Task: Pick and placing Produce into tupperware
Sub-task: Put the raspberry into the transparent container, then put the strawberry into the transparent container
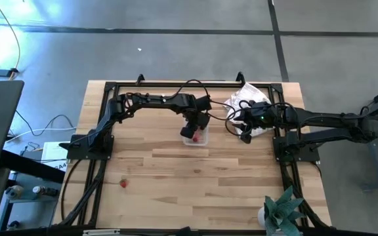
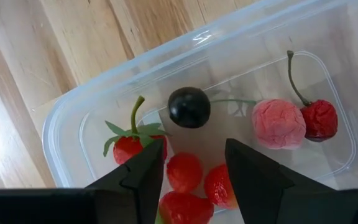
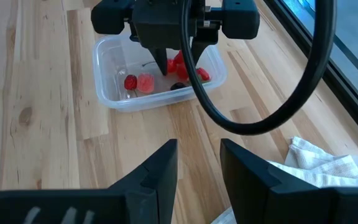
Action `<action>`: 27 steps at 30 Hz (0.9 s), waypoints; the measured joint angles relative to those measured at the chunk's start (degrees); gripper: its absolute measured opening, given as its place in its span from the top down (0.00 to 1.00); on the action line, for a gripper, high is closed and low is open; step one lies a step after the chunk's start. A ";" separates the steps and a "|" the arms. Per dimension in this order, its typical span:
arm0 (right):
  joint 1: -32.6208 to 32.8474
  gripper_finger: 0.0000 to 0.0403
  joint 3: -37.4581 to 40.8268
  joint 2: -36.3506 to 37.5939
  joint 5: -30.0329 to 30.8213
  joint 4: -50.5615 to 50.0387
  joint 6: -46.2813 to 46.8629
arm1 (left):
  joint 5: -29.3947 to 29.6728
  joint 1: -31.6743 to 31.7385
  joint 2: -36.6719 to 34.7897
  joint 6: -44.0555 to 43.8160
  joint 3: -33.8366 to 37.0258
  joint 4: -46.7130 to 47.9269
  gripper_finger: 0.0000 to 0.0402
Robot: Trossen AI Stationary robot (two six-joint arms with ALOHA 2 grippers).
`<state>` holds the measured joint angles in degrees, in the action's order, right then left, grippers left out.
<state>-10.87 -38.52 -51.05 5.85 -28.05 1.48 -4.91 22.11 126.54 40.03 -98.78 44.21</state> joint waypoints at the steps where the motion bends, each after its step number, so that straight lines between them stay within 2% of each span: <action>1: -0.02 0.72 0.02 0.00 0.00 0.00 0.00 | 0.00 0.00 0.00 0.00 -0.06 0.21 0.60; 7: -0.01 0.72 0.01 0.00 0.00 0.00 0.00 | 0.01 -0.02 0.02 -0.18 -4.48 6.51 0.59; 20: -0.01 0.72 0.01 0.01 0.00 0.00 0.00 | 0.90 -0.02 0.02 -6.51 -25.94 34.44 0.59; 27: 0.00 0.72 0.01 0.00 -0.01 0.00 0.00 | 3.76 -0.41 -0.02 -9.15 -32.90 46.04 0.59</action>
<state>-10.87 -38.51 -51.05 5.84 -28.05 1.48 -1.15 21.70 126.52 30.88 -131.68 90.25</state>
